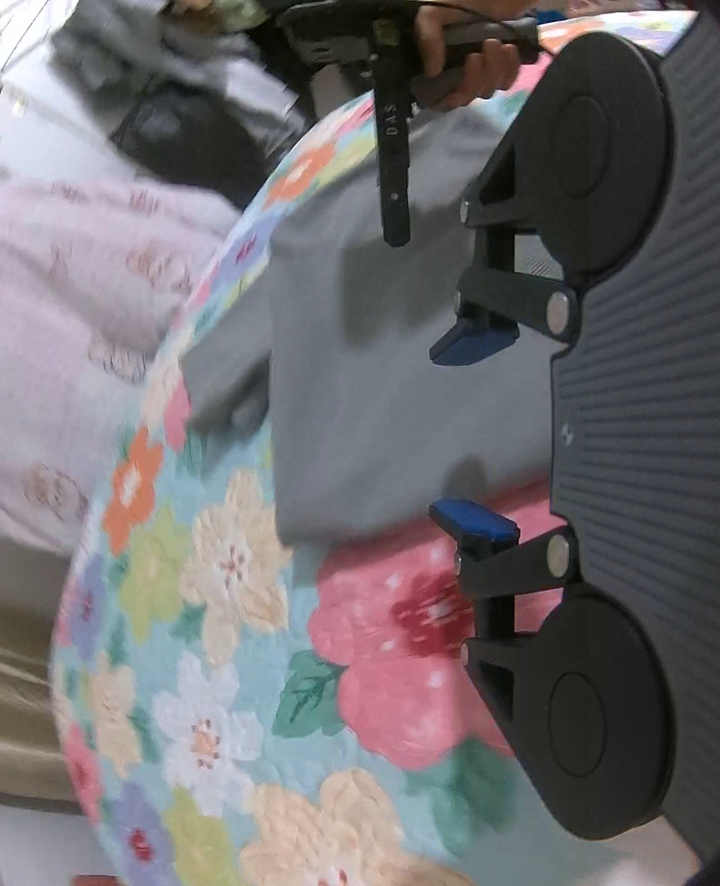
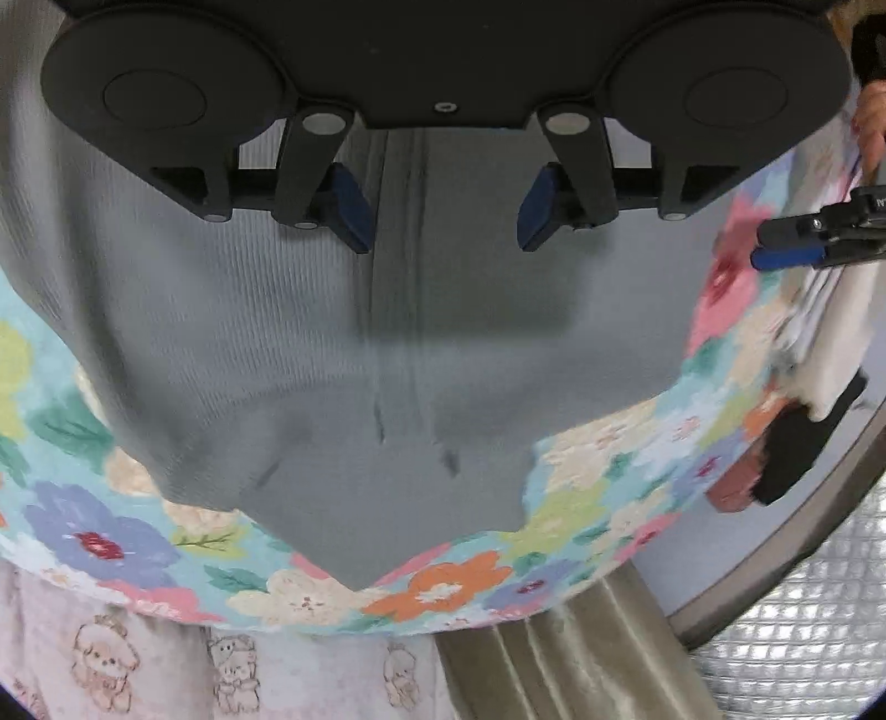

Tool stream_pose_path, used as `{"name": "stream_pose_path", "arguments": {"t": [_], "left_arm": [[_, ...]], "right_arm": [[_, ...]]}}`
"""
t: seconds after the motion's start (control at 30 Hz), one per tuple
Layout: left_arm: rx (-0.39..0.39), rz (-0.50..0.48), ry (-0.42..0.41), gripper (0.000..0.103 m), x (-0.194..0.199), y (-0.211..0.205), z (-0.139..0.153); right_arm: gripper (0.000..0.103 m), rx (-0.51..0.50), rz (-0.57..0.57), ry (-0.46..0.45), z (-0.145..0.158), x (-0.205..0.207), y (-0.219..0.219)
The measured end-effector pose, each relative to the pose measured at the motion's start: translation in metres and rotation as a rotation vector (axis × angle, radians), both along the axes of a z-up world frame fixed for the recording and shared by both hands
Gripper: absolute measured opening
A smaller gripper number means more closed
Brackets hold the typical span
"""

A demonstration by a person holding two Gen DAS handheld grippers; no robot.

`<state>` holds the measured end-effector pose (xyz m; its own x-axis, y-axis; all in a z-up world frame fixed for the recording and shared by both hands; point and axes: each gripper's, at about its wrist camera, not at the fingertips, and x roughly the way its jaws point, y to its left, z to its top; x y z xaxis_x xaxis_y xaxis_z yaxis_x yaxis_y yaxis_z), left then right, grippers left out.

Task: Fold clothes
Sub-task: 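Grasp the shirt edge with the left gripper while the right gripper pinches the sleeve, then grasp the grey shirt hem with both grippers and lift it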

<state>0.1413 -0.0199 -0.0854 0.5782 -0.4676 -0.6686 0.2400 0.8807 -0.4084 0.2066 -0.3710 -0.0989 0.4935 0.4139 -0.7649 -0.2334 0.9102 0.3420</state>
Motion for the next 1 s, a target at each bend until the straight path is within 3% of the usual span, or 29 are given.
{"name": "stream_pose_path", "arguments": {"t": [0.07,0.1,0.17,0.2,0.27,0.33,0.4,0.47,0.5,0.57,0.63,0.67,0.77,0.9,1.0], "left_arm": [[0.001,0.018,0.011,0.053,0.022,-0.002,-0.015],[-0.005,0.018,0.013,0.053,0.028,-0.004,-0.021],[0.01,0.022,0.006,0.046,0.035,-0.008,-0.032],[0.039,0.027,0.001,0.027,0.034,-0.01,-0.036],[0.06,0.054,-0.003,0.013,0.032,-0.006,-0.038],[0.048,0.091,0.006,0.009,0.03,0.002,-0.039],[0.035,0.13,0.024,0.008,0.031,0.01,-0.038],[0.054,0.152,0.019,0.009,0.032,0.014,-0.038],[0.059,0.162,0.018,0.012,0.032,0.016,-0.038],[0.04,0.181,0.027,0.012,0.031,0.021,-0.038],[0.024,0.191,0.032,0.014,0.03,0.026,-0.036],[0.019,0.191,0.033,0.02,0.028,0.027,-0.034],[0.013,0.167,0.036,0.05,0.021,0.025,-0.027],[-0.003,0.125,0.074,0.052,0.006,0.017,-0.024],[0.018,0.087,0.094,0.052,-0.014,0.01,-0.023]], "right_arm": [[0.064,0.002,-0.016,-0.019,-0.009,0.022,0.007],[0.057,-0.005,0.005,-0.052,-0.01,0.027,0.014],[0.016,-0.027,0.059,-0.115,-0.009,0.035,0.028],[0.014,-0.052,0.102,-0.148,-0.004,0.034,0.036],[0.013,-0.075,0.165,-0.245,0.012,0.026,0.047],[0.012,0.024,0.228,-0.332,0.033,0.015,0.045],[0.012,0.061,0.261,-0.337,0.044,0.015,0.045],[0.016,-0.029,0.232,-0.276,0.039,0.027,0.047],[0.027,-0.108,0.189,-0.232,0.031,0.035,0.047],[0.031,-0.198,0.098,-0.171,0.019,0.043,0.041],[0.035,-0.173,0.008,-0.133,0.015,0.038,0.026],[0.037,-0.123,-0.025,-0.115,0.015,0.03,0.016],[0.051,0.04,-0.087,-0.066,0.015,-0.005,-0.009],[0.058,0.081,-0.107,-0.011,-0.004,-0.06,-0.02],[0.06,0.031,-0.045,-0.05,-0.015,-0.095,-0.01]]}}
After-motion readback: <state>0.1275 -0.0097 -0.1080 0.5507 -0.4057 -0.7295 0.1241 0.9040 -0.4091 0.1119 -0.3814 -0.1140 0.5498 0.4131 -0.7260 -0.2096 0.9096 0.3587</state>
